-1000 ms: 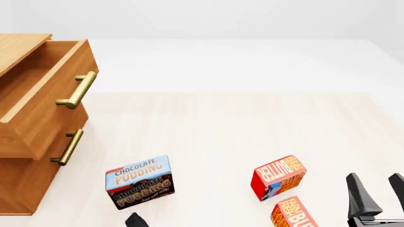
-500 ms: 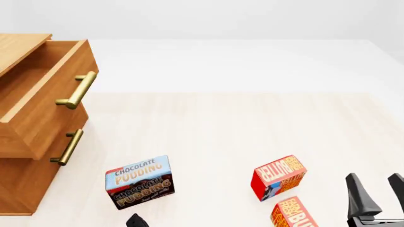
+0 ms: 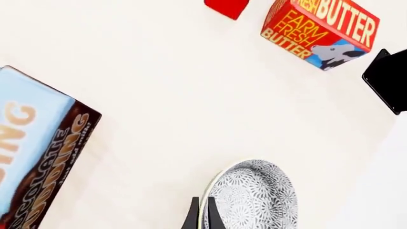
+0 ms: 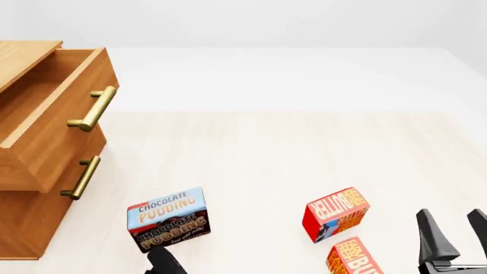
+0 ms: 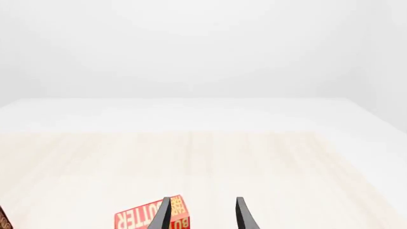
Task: Put the bowl in the top drawer of the cabinet.
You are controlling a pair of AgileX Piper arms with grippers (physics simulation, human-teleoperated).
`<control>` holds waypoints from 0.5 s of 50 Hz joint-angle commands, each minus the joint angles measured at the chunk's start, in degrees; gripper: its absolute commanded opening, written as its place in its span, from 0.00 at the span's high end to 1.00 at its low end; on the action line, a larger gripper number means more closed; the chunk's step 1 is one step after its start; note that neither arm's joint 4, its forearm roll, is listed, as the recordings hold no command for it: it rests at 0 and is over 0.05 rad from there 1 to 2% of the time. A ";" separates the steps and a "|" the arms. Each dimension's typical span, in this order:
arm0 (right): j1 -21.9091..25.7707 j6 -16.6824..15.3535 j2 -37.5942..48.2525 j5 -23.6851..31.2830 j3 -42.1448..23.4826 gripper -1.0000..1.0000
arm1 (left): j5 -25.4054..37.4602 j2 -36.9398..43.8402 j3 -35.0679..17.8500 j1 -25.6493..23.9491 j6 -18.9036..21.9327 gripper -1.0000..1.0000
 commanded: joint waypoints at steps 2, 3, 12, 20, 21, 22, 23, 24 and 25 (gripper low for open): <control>0.30 0.02 -0.09 -0.03 0.00 0.00 | 7.88 -4.67 -4.43 1.79 2.52 1.00; 0.31 0.02 -0.08 -0.03 0.00 0.00 | 8.54 -5.03 -4.86 1.79 2.59 1.00; 0.47 0.04 -0.12 -0.06 0.00 0.00 | 13.20 -8.62 -8.30 2.09 3.56 1.00; 0.63 0.02 -0.11 -0.07 0.00 0.00 | 19.39 -11.59 -13.99 4.94 6.75 1.00; 0.67 0.02 -0.10 -0.07 0.00 0.00 | 20.23 -11.84 -14.90 5.48 7.30 1.00; 0.69 0.01 -0.11 -0.08 0.00 0.00 | 20.79 -11.97 -15.48 5.81 7.64 1.00; 0.68 -0.01 -0.11 -0.07 0.00 0.00 | 21.49 -12.17 -16.28 6.38 8.26 1.00; 0.67 -0.02 -0.12 -0.08 0.00 0.00 | 21.89 -12.30 -16.76 6.71 8.53 1.00; 0.70 -0.02 -0.13 -0.08 0.00 0.00 | 22.27 -12.40 -17.15 6.84 8.58 1.00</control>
